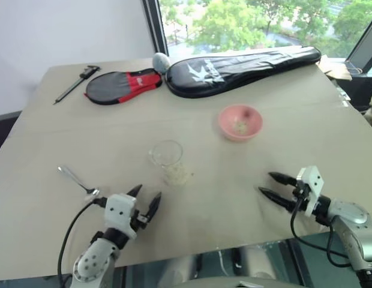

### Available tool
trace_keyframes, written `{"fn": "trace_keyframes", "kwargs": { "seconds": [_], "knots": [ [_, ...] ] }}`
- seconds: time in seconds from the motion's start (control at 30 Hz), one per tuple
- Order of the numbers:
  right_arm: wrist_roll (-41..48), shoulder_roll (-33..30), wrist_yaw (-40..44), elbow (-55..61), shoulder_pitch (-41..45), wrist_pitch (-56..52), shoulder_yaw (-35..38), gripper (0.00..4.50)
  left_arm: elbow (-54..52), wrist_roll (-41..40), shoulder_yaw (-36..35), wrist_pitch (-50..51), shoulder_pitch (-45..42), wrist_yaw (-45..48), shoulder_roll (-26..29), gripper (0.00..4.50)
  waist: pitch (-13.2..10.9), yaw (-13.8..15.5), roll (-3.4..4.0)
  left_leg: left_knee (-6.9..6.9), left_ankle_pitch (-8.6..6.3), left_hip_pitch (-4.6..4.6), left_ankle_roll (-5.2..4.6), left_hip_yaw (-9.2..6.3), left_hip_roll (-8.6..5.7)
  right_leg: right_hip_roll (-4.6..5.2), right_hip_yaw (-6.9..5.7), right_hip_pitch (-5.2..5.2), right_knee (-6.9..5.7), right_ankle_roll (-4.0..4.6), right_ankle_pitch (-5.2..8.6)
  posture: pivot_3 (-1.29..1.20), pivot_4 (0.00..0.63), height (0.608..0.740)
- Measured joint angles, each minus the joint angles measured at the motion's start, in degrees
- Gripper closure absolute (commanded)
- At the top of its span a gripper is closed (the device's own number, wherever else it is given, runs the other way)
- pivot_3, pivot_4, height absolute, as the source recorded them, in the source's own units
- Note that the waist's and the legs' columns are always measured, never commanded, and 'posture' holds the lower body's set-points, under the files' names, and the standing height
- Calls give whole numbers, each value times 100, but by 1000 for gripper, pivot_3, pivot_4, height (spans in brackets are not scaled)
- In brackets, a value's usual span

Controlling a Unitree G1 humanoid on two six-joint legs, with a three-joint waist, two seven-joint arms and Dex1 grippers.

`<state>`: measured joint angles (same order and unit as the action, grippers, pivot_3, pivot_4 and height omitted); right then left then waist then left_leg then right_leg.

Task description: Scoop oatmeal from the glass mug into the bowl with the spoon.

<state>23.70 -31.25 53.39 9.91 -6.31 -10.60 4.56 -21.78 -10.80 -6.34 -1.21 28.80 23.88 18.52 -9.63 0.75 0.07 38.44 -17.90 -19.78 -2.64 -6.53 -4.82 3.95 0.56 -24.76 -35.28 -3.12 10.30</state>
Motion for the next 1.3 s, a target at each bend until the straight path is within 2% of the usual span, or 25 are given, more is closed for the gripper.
{"fn": "trace_keyframes", "kwargs": {
  "seconds": [0.17,0.33,0.53,0.67,1.03,1.3],
  "knots": [
    [-29,-37,103,40,256,-34,-188,1292,-137,-411,-538,12,122,-201,-221,1292,-19,1,-28,2,0,-3,1,-6,2,0,-1,-1,-1,0,0,0,150,740],
    [379,-292,455,599,896,-444,-370,1292,-742,-1206,-1607,557,-172,-822,-268,1292,-24,8,-35,4,0,-4,2,-7,2,0,-9,-1,-1,0,-1,0,150,740],
    [985,-730,825,1173,1496,-1160,-397,1292,-931,-1829,-2393,1936,-824,-1694,40,1292,-24,16,-49,4,22,-9,13,-15,0,0,-24,-1,6,7,-5,0,150,740],
    [1085,-928,1004,1420,1813,-1343,-520,1292,-926,-2014,-2774,2909,-943,-2185,259,1292,-26,6,-50,-1,21,-13,16,-12,0,-2,-23,0,28,14,-11,0,150,740],
    [1336,-947,877,1858,2140,-1691,-549,1292,-667,-1976,-2905,4076,-1234,-2610,306,1292,-26,22,-55,-1,12,-21,34,-19,-1,0,-31,-1,35,25,-17,0,150,740],
    [1283,-957,793,1887,2235,-1739,-553,1292,-125,-1718,-2553,4700,-1676,-2389,849,1292,-16,14,-36,-1,14,-16,35,-18,-1,0,-30,0,30,26,-18,0,150,740]
  ]
}}
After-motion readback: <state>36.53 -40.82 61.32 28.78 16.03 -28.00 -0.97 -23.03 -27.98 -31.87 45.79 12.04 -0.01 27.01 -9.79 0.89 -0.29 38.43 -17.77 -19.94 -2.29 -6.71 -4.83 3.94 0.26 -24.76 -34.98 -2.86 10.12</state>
